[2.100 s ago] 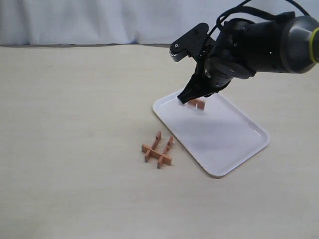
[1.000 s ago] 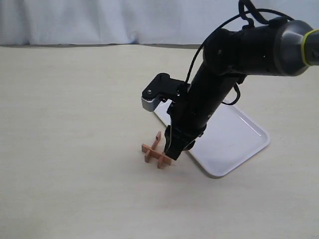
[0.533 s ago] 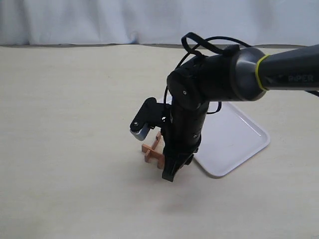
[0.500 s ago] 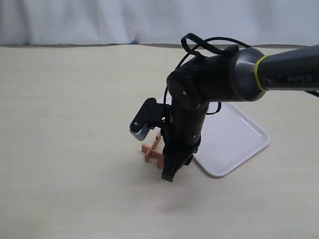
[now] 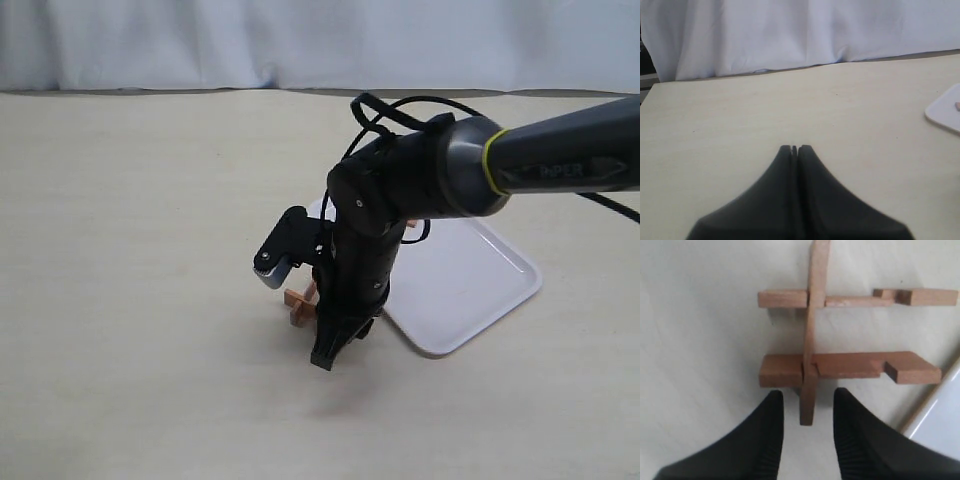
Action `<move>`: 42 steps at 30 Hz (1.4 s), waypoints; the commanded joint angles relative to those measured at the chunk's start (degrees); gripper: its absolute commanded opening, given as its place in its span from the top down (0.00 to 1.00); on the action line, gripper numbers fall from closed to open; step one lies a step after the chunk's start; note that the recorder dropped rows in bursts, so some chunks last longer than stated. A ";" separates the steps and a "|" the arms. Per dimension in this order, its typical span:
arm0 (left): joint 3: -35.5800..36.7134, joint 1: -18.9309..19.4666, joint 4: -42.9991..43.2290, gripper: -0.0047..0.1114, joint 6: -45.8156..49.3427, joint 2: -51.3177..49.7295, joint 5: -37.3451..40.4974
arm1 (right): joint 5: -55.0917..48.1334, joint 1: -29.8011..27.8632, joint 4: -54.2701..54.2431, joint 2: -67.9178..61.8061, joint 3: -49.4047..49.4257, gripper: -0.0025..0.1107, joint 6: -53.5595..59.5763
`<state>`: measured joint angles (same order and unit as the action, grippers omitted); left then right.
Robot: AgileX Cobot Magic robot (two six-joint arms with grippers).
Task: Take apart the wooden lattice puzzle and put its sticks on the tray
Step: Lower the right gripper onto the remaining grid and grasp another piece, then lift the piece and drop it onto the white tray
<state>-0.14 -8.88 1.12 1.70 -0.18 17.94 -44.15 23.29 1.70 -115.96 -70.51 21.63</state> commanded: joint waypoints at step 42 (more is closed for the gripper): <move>0.14 -0.48 -0.22 0.96 -0.06 0.18 -0.54 | 8.16 -15.81 7.99 11.41 -0.12 0.59 -26.76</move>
<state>-0.14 -8.88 1.12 1.70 -0.18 17.94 -36.62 7.70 9.73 -103.95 -70.51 -5.01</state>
